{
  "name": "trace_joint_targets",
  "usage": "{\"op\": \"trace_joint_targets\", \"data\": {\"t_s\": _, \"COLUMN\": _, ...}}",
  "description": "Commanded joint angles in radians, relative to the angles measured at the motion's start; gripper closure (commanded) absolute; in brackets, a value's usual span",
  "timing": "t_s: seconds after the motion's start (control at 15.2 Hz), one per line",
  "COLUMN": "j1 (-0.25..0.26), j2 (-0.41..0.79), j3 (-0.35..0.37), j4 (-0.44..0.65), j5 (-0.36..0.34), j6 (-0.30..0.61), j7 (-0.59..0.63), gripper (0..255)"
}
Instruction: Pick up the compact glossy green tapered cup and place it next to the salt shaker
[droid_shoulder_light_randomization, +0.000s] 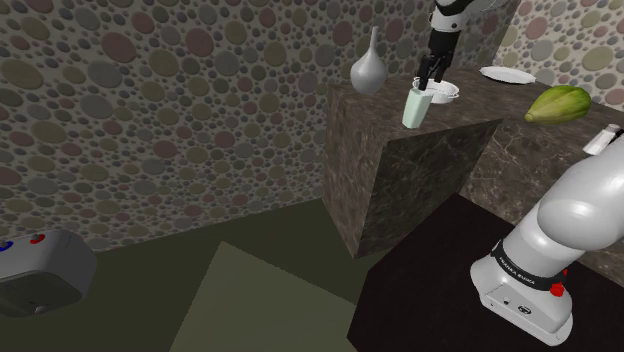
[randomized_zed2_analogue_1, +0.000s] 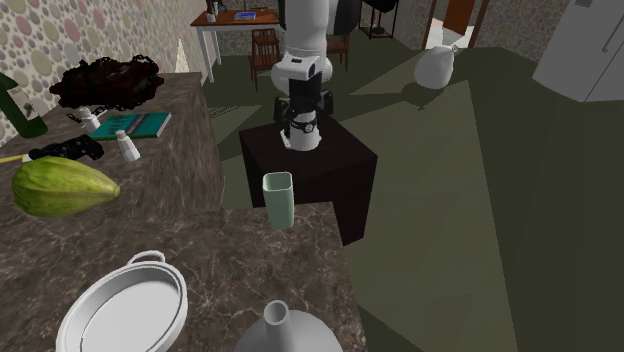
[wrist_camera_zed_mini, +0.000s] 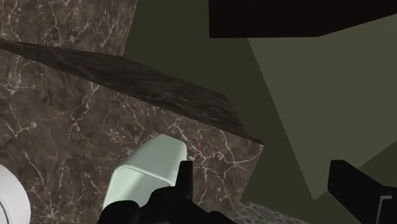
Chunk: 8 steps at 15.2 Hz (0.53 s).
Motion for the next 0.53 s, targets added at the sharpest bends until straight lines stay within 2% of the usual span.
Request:
{"op": "trace_joint_targets", "data": {"t_s": 0.0, "j1": -0.006, "j2": 0.081, "j3": -0.024, "j4": 0.052, "j5": 0.027, "j6": 0.022, "j7": -0.041, "gripper": 0}}
{"op": "trace_joint_targets", "data": {"t_s": 0.4, "j1": -0.047, "j2": 0.329, "j3": -0.069, "j4": 0.246, "j5": 0.135, "j6": 0.045, "j7": -0.163, "gripper": 0}}
{"op": "trace_joint_targets", "data": {"t_s": 0.46, "j1": -0.049, "j2": 0.33, "j3": -0.068, "j4": 0.247, "j5": 0.136, "j6": 0.045, "j7": -0.164, "gripper": 0}}
